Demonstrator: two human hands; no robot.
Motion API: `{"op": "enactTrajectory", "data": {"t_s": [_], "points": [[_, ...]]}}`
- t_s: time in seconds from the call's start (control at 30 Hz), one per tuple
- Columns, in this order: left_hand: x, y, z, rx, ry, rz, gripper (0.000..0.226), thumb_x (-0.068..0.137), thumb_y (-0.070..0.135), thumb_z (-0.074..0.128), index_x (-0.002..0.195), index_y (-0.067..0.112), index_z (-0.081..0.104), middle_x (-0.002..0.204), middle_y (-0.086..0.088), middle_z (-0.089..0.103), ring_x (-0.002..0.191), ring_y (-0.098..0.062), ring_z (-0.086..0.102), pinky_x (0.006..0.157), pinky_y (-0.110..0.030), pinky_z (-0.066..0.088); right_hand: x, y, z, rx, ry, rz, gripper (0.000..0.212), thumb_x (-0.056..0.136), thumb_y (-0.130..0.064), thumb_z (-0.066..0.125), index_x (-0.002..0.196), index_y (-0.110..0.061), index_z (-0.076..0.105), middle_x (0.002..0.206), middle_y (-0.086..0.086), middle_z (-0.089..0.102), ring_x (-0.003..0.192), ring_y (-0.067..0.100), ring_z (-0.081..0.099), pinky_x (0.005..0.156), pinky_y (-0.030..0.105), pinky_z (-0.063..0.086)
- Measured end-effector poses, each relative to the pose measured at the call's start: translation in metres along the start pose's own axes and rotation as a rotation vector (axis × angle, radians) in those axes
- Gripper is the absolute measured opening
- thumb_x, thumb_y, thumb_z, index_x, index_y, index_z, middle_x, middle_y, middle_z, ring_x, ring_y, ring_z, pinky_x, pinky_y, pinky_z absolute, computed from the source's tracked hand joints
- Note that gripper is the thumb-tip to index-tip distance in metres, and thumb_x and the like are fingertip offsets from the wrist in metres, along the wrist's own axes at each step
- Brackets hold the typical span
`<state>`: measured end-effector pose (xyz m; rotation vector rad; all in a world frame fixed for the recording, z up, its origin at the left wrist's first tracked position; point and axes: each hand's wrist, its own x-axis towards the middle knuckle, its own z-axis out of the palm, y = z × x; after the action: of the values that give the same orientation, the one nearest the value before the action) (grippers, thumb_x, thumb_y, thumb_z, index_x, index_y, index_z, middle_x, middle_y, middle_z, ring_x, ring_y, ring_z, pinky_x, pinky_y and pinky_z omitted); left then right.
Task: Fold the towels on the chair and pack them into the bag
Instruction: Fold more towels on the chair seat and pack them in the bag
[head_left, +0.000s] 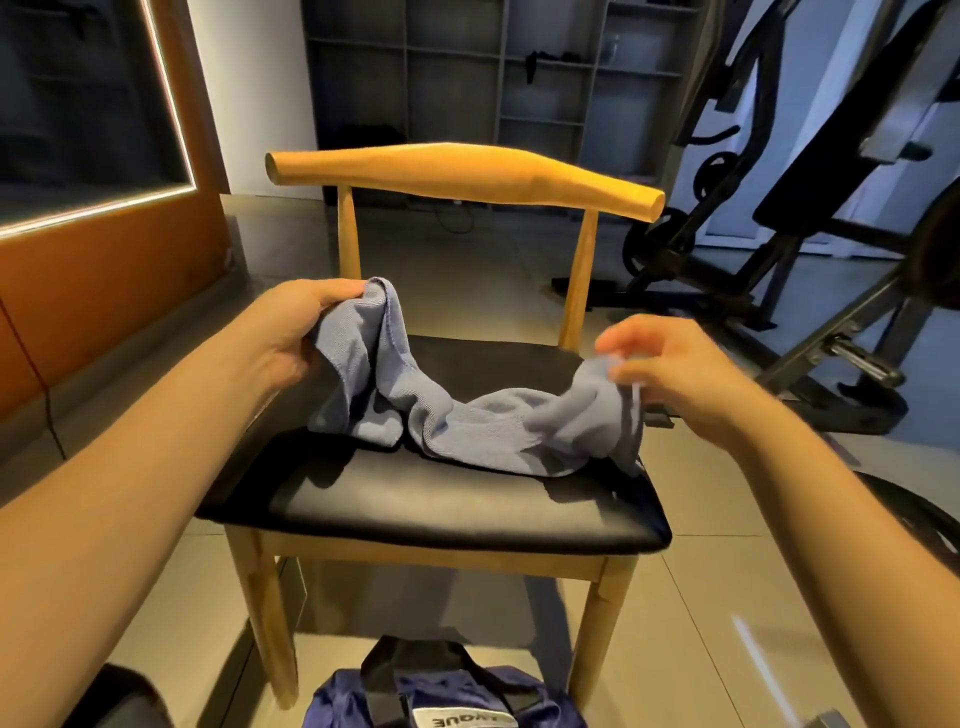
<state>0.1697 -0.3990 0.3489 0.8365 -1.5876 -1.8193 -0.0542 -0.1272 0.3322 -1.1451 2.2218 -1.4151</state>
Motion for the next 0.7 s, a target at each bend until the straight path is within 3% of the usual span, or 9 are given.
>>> {"op": "enactTrajectory", "data": {"t_s": [0.1,0.2,0.3,0.4,0.47,0.53,0.6,0.7], "points": [[-0.002,-0.006,0.0,0.119,-0.013,0.018,0.021,0.09,0.024,0.074,0.104,0.009,0.079,0.096,-0.008,0.075,0.09,-0.019,0.069,0.082,-0.033,0.058,-0.007,0.017,0.011,-0.21,-0.205,0.187,0.022,0.091,0.004,0.064,0.105,-0.011,0.071,0.093,0.011,0.069,0.084,0.022,0.064,0.066,0.028,0.053],[-0.007,-0.023,0.009,0.342,-0.052,0.12,0.012,0.093,0.022,0.072,0.095,0.015,0.081,0.09,0.001,0.078,0.084,-0.014,0.069,0.074,-0.026,0.055,-0.013,0.02,0.011,-0.267,-0.306,0.199,0.026,0.09,0.005,0.062,0.105,-0.013,0.073,0.1,0.016,0.071,0.081,0.019,0.067,0.061,0.019,0.052],[-0.015,-0.046,0.025,0.496,-0.107,0.212,0.009,0.093,0.018,0.072,0.09,0.018,0.081,0.086,-0.001,0.078,0.081,-0.011,0.069,0.071,-0.024,0.054,-0.018,0.025,0.005,-0.322,-0.389,0.226,0.031,0.086,0.007,0.061,0.105,-0.014,0.074,0.104,0.021,0.071,0.083,0.02,0.067,0.067,0.021,0.057],[-0.023,-0.064,0.04,0.662,-0.187,0.26,0.007,0.091,0.017,0.075,0.09,0.021,0.08,0.087,-0.003,0.076,0.088,-0.017,0.071,0.078,-0.026,0.053,-0.025,0.029,0.0,-0.242,-0.459,0.294,0.024,0.088,0.001,0.067,0.107,-0.011,0.073,0.101,0.016,0.072,0.091,0.025,0.071,0.079,0.03,0.061],[-0.027,-0.069,0.045,0.747,-0.26,0.262,0.012,0.091,0.012,0.074,0.099,0.02,0.078,0.085,-0.004,0.073,0.082,-0.008,0.069,0.073,-0.018,0.051,-0.027,0.029,0.002,-0.197,-0.369,0.305,0.013,0.092,-0.006,0.067,0.104,-0.006,0.072,0.095,0.012,0.075,0.086,0.024,0.072,0.074,0.031,0.061],[-0.033,-0.07,0.048,0.793,-0.363,0.245,0.023,0.091,0.003,0.071,0.109,0.016,0.074,0.08,-0.003,0.069,0.066,0.0,0.064,0.063,-0.011,0.047,-0.025,0.03,0.009,-0.236,-0.142,0.251,0.009,0.095,-0.012,0.066,0.095,-0.004,0.07,0.083,0.013,0.073,0.074,0.024,0.07,0.067,0.035,0.063],[-0.035,-0.072,0.047,0.818,-0.426,0.243,0.03,0.089,-0.002,0.071,0.112,0.016,0.069,0.083,-0.007,0.07,0.071,-0.009,0.066,0.067,-0.018,0.054,-0.02,0.031,0.019,-0.318,0.031,0.138,0.012,0.093,-0.019,0.068,0.088,-0.008,0.069,0.074,0.01,0.073,0.066,0.018,0.067,0.065,0.038,0.061],[-0.036,-0.077,0.045,0.85,-0.44,0.261,0.033,0.087,-0.003,0.073,0.107,0.021,0.065,0.091,-0.012,0.071,0.081,-0.023,0.067,0.079,-0.036,0.059,-0.014,0.03,0.041,-0.561,0.033,0.007,0.023,0.088,-0.043,0.072,0.092,-0.02,0.07,0.079,-0.006,0.068,0.075,0.016,0.065,0.065,0.032,0.051]]}}
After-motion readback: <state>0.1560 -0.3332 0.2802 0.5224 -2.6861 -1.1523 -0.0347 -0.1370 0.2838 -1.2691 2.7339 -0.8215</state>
